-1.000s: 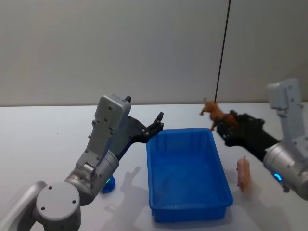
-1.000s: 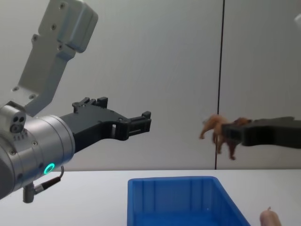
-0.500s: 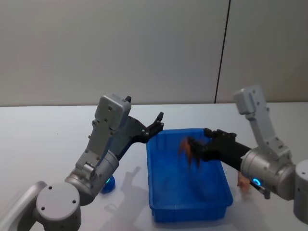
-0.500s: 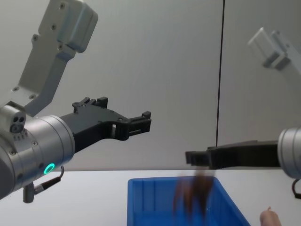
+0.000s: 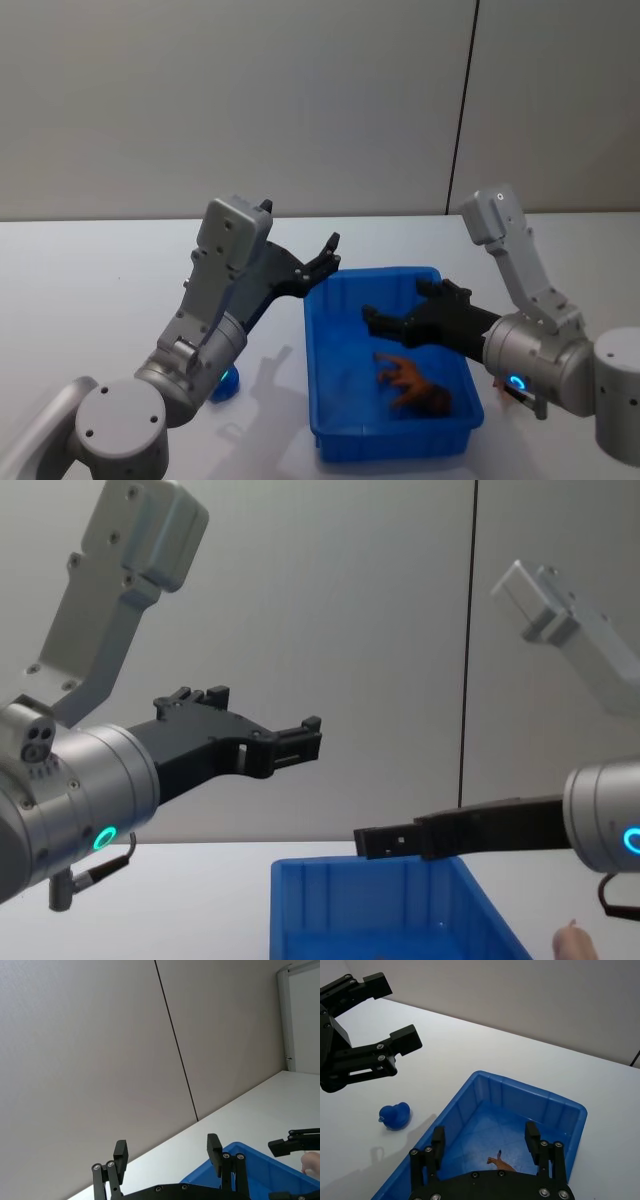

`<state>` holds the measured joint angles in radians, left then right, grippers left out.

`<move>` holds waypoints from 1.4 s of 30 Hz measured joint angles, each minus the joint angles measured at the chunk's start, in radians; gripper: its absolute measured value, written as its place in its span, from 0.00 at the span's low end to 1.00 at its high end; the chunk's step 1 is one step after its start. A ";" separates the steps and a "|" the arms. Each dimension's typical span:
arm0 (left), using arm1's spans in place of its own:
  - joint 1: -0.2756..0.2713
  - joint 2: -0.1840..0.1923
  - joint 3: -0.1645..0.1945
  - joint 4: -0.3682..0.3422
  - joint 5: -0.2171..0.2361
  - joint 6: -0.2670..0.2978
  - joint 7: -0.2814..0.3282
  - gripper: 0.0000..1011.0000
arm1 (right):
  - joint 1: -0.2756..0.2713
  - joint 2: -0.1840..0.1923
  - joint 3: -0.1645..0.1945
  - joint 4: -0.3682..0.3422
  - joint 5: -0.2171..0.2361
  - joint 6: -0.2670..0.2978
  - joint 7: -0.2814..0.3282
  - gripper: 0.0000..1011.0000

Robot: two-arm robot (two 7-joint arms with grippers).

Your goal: Pick up the two dolls from the table and place them into the box.

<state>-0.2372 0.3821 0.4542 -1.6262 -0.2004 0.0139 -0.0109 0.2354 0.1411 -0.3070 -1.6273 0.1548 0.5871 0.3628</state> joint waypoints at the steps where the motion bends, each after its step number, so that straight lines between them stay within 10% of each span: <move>1: 0.000 0.000 0.000 0.000 0.000 0.000 0.000 0.99 | 0.000 0.000 0.000 0.000 0.000 0.000 0.000 0.97; 27: 0.000 0.000 0.000 0.000 0.000 0.000 0.000 0.99 | -0.072 0.072 0.072 -0.098 0.080 -0.168 -0.142 0.99; 42: 0.000 0.000 0.000 0.000 0.000 0.000 0.000 0.99 | -0.171 0.128 0.131 -0.167 0.191 -0.108 -0.270 0.99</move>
<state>-0.2371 0.3821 0.4542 -1.6262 -0.2004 0.0139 -0.0109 0.0640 0.2687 -0.1759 -1.7947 0.3456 0.4791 0.0925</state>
